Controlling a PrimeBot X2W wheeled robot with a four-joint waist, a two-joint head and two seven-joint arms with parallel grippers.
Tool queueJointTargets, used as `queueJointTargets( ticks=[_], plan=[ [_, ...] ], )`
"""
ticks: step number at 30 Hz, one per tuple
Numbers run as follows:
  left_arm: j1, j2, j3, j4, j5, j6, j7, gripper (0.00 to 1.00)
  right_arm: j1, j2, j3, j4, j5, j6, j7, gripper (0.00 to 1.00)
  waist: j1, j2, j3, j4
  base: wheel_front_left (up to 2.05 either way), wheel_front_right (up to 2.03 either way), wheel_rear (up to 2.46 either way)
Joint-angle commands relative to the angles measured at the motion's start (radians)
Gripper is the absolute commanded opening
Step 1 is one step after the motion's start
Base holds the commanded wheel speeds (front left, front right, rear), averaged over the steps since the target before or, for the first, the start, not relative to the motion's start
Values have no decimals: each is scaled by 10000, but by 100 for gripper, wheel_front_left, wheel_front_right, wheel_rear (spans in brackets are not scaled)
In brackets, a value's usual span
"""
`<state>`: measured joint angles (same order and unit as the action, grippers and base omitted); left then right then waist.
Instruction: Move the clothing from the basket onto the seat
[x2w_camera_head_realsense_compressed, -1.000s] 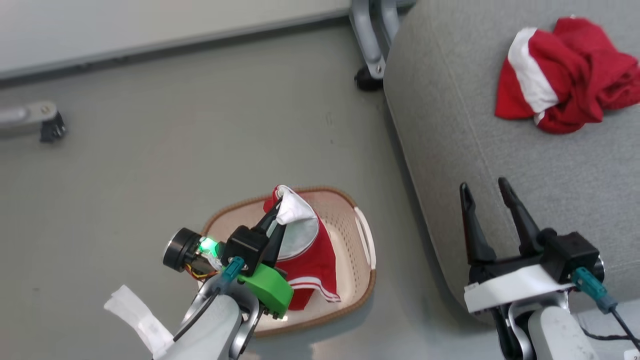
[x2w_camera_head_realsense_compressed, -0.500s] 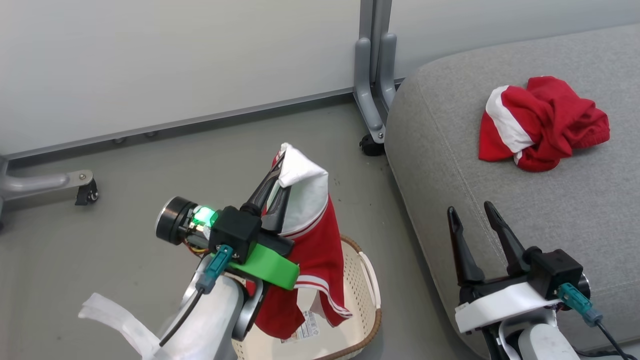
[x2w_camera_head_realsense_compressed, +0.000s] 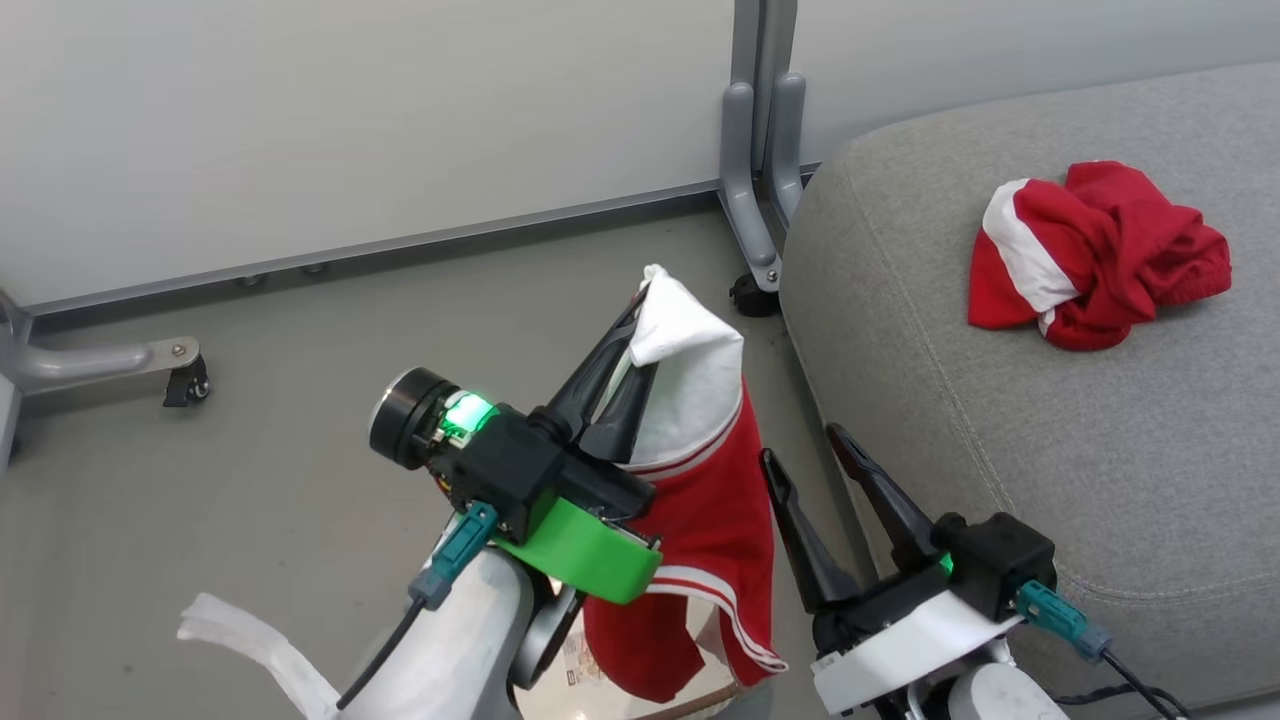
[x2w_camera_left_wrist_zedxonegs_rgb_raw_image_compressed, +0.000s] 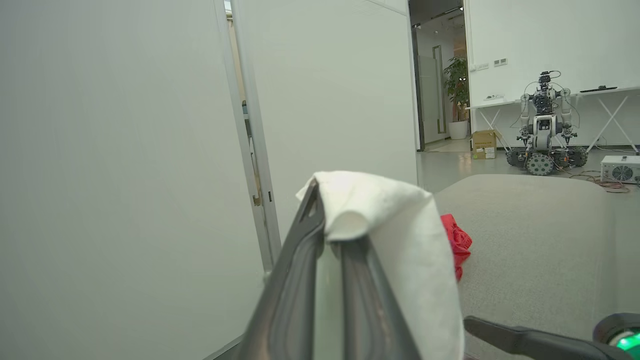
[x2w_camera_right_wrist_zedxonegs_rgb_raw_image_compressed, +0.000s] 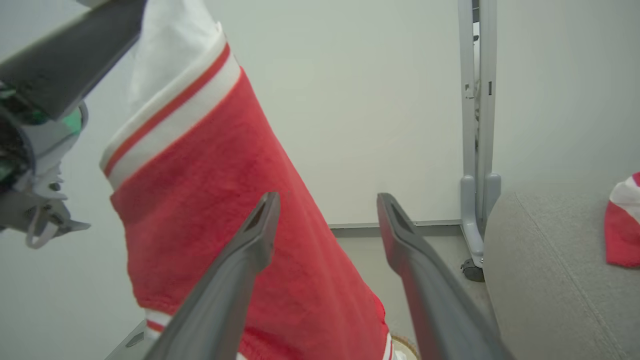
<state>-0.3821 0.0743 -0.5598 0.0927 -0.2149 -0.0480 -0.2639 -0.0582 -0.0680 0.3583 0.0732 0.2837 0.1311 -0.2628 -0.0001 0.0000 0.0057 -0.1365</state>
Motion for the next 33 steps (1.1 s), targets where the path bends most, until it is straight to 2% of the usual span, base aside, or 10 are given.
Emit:
queueJointTargets(
  ticks=[1,9,15,16,17,18,22,33],
  plan=[
    [-168,-69,-94,-128,-76,-83,-6,0,-195,-143,243,-87,326,-7,-29,100,1,0,23,30,0,0,0],
    [-563,-168,-875,-537,-173,-272,24,0,-729,-892,1466,508,901,-5,-29,100,1,0,14,234,0,0,0],
    [-766,-147,-1137,-656,33,-95,104,0,-495,-1042,1742,1505,781,-5,-29,100,1,0,-58,430,0,0,0],
    [-773,-114,-1143,-611,64,-32,109,0,-462,-1109,1933,1683,747,-5,-29,67,1,0,-73,450,0,0,0],
    [-754,-99,-1141,-573,69,-13,110,0,-466,-1144,2021,1763,740,-5,-29,38,1,0,-79,456,0,0,0],
    [-702,-72,-1132,-487,66,3,106,0,-476,-1192,2204,1943,824,-5,-29,0,1,0,-87,464,0,0,0],
    [-549,3,-1094,-246,74,107,92,0,-520,-1263,2485,2199,1044,-5,-29,0,1,0,-85,445,0,0,0],
    [-676,118,-1129,302,215,314,49,0,-467,-1199,2372,2148,1054,-5,-29,0,1,0,-4,341,0,0,0]
  ],
)
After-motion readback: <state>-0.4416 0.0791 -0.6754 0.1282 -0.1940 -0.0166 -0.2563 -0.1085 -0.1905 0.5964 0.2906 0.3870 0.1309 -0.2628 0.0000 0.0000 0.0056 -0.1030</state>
